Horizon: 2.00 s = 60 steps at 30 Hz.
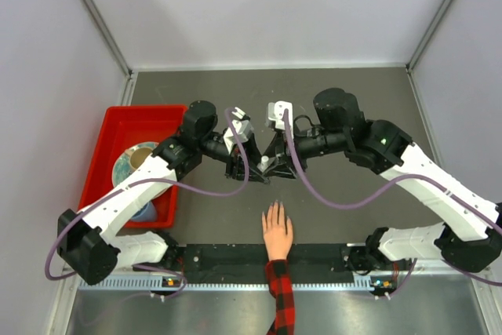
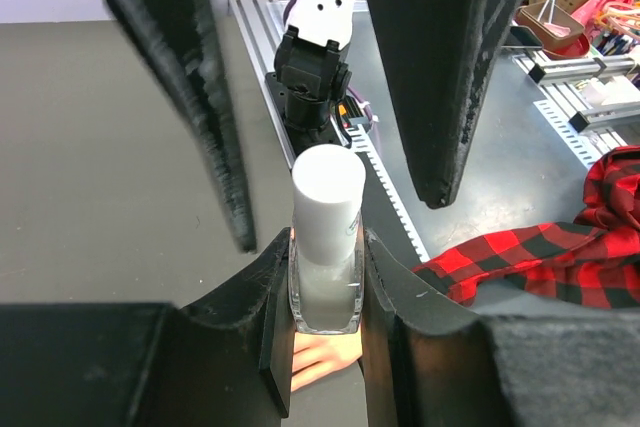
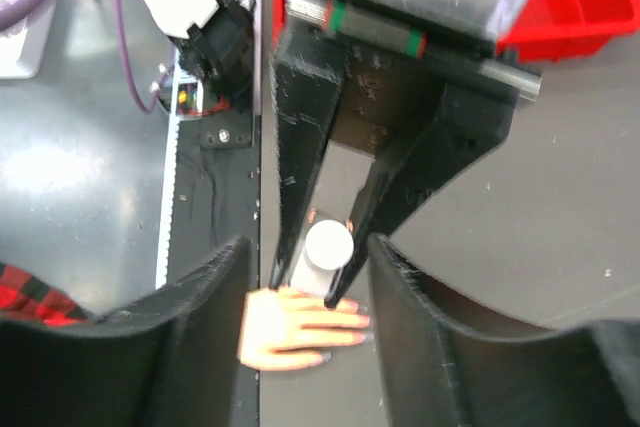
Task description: Paint the nails
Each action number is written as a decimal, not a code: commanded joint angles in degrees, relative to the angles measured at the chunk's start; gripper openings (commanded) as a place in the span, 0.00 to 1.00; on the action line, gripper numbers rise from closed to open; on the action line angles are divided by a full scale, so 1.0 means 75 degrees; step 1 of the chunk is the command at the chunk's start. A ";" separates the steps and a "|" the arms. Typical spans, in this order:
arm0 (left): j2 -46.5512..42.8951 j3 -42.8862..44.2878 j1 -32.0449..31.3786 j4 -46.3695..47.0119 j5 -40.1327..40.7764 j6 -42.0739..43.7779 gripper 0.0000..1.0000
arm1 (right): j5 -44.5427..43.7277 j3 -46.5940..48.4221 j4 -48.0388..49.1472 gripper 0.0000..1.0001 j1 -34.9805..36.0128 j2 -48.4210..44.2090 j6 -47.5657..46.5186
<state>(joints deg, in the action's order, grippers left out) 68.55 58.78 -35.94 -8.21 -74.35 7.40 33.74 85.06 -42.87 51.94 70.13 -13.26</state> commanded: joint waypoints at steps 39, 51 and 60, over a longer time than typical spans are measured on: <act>-0.0973 -0.0233 0.0011 0.0685 0.3447 0.0209 0.00 | -0.6476 -0.0512 0.1287 0.76 0.2087 -0.0618 0.3201; 0.0011 0.0271 0.0000 0.0661 -0.0363 -0.0541 0.00 | -0.0704 -0.0092 0.0174 0.65 0.0024 -0.0914 0.1312; 0.0012 0.0178 0.0000 0.1024 -0.0657 -0.0963 0.00 | -0.0702 0.0565 -0.0026 0.50 -0.0211 -0.0281 0.0667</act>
<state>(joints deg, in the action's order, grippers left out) 69.14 58.39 -35.94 -4.71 -75.09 1.69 24.38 85.58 -42.98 51.07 66.72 -4.54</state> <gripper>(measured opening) 0.314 0.483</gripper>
